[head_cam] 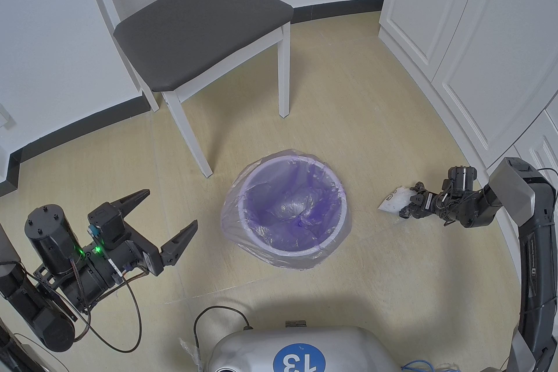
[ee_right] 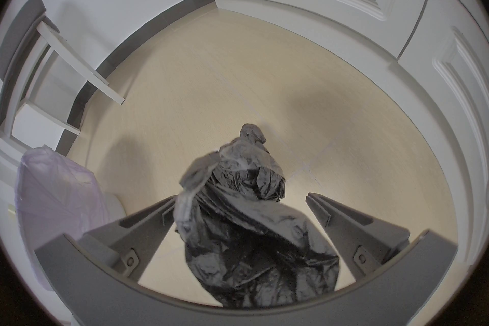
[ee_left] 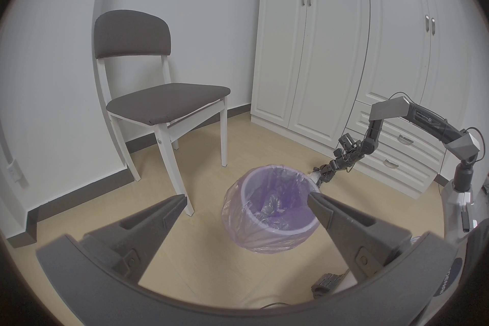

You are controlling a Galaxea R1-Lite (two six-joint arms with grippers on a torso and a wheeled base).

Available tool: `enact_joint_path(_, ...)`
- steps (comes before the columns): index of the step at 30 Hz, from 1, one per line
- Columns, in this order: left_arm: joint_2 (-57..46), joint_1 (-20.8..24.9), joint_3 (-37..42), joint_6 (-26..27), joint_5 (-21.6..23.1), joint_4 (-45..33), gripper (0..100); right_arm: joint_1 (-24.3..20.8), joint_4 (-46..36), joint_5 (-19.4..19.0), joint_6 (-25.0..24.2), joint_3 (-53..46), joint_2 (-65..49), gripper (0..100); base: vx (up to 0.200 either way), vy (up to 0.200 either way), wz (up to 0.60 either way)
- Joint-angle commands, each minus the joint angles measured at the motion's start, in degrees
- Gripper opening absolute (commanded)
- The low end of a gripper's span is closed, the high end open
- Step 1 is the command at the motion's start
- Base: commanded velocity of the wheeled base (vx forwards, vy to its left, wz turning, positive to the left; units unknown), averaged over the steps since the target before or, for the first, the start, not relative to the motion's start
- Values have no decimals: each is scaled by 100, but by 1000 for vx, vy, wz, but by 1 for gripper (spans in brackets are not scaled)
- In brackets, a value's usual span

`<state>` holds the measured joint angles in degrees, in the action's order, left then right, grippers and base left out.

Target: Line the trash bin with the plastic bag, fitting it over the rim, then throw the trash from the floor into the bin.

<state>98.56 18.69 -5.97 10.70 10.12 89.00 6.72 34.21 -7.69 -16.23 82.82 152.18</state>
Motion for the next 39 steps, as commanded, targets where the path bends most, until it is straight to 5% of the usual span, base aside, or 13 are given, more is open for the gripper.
enact_joint_path(1, 32, 12, 61, 37, -1, 100, 100, -4, 16, -75, -3, 32, 163, 100, 0, 0, 0)
enact_joint_path(3, 67, -14, 52, 143, -10, 100, 100, -4, 33, -110, -39, 32, 163, 100, 0, 0, 0)
enact_joint_path(4, 67, -23, 52, 195, -10, 100, 100, -4, 42, -110, -83, 23, 163, 0, 0, 0, 0)
enact_joint_path(15, 14, 30, 114, 274, -10, 100, 100, -4, 130, -118, -179, -29, 155, 0, 0, 0, 0)
enact_joint_path(21, 32, 47, 132, 274, -10, 100, 100, 5, 640, -277, 199, -627, -39, 0, 0, 0, 0)
enact_joint_path(29, -47, 82, 272, 459, -10, 100, 100, -56, 1167, -329, 427, -2121, -1788, 0, 0, 0, 0)
enact_joint_path(39, -452, 276, 175, 318, 8, 100, 100, -1138, 1572, -303, 559, -3809, -4750, 0, 0, 0, 0)
